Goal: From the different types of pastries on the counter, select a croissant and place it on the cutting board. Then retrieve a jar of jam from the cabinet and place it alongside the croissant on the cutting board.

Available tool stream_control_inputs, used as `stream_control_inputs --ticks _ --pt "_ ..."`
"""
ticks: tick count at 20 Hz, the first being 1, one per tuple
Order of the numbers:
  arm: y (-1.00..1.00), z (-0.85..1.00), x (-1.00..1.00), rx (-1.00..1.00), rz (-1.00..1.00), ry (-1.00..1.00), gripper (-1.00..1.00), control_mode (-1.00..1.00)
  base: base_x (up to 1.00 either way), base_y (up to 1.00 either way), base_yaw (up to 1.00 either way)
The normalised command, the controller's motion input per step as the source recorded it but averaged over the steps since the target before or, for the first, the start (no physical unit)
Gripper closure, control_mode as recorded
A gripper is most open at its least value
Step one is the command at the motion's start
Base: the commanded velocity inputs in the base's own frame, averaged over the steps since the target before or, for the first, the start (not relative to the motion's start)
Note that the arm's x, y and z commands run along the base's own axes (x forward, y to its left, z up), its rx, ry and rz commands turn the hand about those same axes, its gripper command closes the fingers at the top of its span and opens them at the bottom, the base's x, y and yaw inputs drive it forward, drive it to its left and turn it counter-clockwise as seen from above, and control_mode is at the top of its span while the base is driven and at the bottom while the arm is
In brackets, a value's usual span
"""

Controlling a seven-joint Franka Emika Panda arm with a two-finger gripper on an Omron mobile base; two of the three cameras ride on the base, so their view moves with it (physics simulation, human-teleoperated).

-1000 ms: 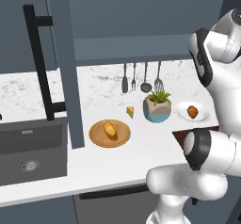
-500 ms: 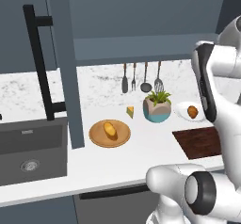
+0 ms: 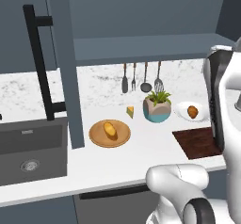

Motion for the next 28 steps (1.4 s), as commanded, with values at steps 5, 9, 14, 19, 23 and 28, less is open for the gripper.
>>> stream_control_inputs --ticks 5,9,14,19,23,28 --pt "0.20 -0.03 -1.00 0.00 0.00 0.00 1.00 -1.00 0.00 0.00 0.00" --pt "0.28 -0.19 -0.89 0.00 0.00 0.01 1.00 -1.00 0.00 0.00 0.00" --pt "0.35 -0.38 -0.57 0.00 0.00 0.01 1.00 -1.00 0.00 0.00 0.00" --pt "0.27 -0.42 0.25 -0.03 -0.06 0.00 1.00 -1.00 0.00 0.00 0.00" --pt "-0.03 -0.36 0.50 -0.09 -0.25 0.02 1.00 -1.00 0.00 0.00 0.00" --pt "-0.14 -0.27 0.46 -0.11 -0.37 0.13 1.00 -1.00 0.00 0.00 0.00"
